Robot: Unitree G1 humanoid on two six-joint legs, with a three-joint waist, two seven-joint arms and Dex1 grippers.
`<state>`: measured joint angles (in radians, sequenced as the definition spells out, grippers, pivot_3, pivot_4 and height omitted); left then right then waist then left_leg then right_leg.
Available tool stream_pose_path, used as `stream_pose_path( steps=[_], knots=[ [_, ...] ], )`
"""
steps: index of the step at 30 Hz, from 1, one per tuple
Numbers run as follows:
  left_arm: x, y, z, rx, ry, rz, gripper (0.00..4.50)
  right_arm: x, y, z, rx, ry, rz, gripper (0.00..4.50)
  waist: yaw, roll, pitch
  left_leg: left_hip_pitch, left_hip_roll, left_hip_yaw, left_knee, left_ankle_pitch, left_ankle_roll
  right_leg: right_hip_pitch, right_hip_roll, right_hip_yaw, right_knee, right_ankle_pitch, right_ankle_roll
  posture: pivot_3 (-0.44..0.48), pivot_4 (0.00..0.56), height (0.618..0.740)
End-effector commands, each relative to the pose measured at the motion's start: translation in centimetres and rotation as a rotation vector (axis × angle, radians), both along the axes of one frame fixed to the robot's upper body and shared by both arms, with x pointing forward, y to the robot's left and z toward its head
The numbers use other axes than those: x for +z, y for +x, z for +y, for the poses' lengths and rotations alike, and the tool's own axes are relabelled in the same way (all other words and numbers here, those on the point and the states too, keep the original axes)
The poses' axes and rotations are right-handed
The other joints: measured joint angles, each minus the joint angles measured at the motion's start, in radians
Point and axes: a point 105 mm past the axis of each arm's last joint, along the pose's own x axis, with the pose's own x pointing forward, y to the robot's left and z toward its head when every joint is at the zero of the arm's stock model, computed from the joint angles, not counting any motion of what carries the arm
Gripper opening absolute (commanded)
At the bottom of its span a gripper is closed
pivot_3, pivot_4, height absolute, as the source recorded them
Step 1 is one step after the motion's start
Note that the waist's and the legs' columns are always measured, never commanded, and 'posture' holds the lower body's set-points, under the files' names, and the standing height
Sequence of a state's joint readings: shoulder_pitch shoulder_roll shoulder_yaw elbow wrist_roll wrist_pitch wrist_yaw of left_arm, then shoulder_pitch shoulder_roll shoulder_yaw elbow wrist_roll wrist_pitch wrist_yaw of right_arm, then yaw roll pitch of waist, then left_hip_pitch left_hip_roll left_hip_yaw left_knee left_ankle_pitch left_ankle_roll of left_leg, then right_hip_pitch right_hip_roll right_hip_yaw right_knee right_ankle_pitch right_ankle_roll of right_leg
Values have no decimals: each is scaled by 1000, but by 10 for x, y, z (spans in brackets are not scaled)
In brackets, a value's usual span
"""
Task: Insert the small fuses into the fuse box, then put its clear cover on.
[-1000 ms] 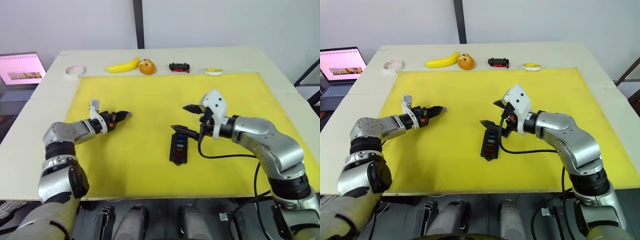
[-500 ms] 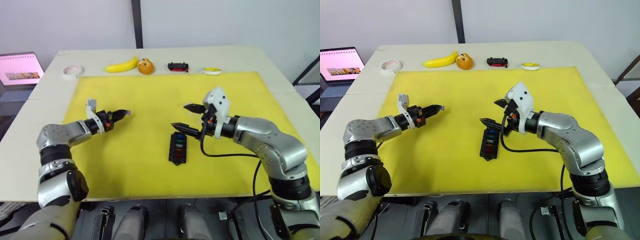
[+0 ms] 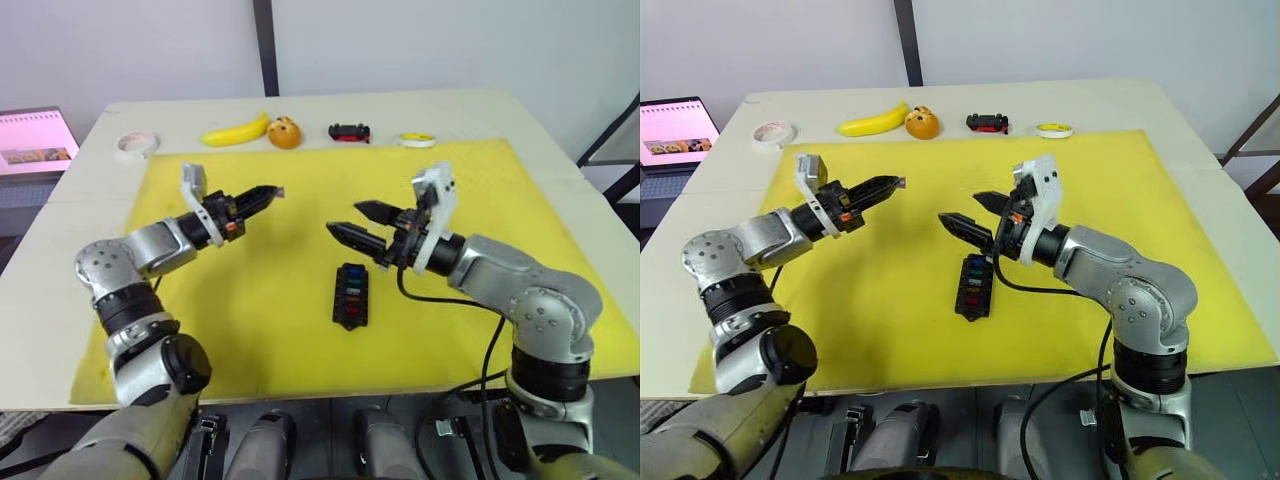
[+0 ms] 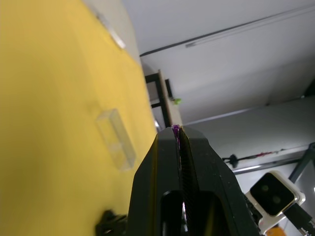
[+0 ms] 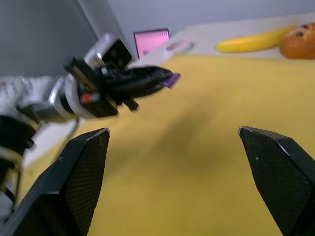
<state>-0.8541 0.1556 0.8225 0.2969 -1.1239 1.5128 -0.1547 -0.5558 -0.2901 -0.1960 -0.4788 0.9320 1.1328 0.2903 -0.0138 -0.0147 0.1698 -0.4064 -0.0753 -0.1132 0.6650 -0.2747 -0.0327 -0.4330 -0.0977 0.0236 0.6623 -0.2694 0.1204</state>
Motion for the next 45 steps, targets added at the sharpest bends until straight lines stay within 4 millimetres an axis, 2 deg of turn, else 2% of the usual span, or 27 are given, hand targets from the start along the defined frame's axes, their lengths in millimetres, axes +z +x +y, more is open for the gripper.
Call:
stream_pose_path(
  steps=[1, 5, 13, 24, 27, 29, 45],
  knots=[
    [27, -4, -10, -10, -45, -94, 47, 13, 3, 4, -17, 125, 41, 4500, 2, 0, 0, 0, 0, 0, 0, 0, 0, 0, 0, 0, 0, 0, 0, 0, 150, 740],
    [33, -10, -24, -50, -59, -110, 47, 17, 6, 11, -14, 226, 116, 4500, 0, 0, 0, 0, 0, 1, 0, 0, 0, 0, 0, 1, 0, 0, 0, 0, 150, 740],
    [38, -14, -36, -91, -81, -113, 47, 23, 16, 15, -40, 368, 222, 4500, -2, 0, 0, 0, 0, 1, 0, 0, 0, -1, 0, 1, 1, 0, 0, 0, 150, 740],
    [44, -18, -47, -114, -103, -103, 47, 28, 25, 21, -62, 450, 276, 4500, -4, 0, 0, 0, 0, 2, 0, 0, 0, -2, 1, 2, 1, 0, 0, 0, 150, 740],
    [44, -19, -47, -112, -107, -97, 0, 30, 25, 21, -59, 457, 276, 3647, -5, 0, 0, 0, 0, 2, 0, 0, 0, -2, 1, 2, 1, 0, 0, 0, 150, 740],
    [44, -19, -47, -110, -107, -91, 0, 31, 25, 22, -52, 459, 271, 2667, -5, 0, 0, 0, 0, 3, 0, 0, 0, -2, 1, 2, 1, 0, 0, 0, 150, 740],
    [47, -21, -51, -103, -121, -68, 0, 31, 23, 20, -52, 456, 279, 2667, -4, 0, 0, 0, 0, 3, 0, 0, 0, -2, 1, 2, 1, 0, 0, 0, 150, 740]
  ],
)
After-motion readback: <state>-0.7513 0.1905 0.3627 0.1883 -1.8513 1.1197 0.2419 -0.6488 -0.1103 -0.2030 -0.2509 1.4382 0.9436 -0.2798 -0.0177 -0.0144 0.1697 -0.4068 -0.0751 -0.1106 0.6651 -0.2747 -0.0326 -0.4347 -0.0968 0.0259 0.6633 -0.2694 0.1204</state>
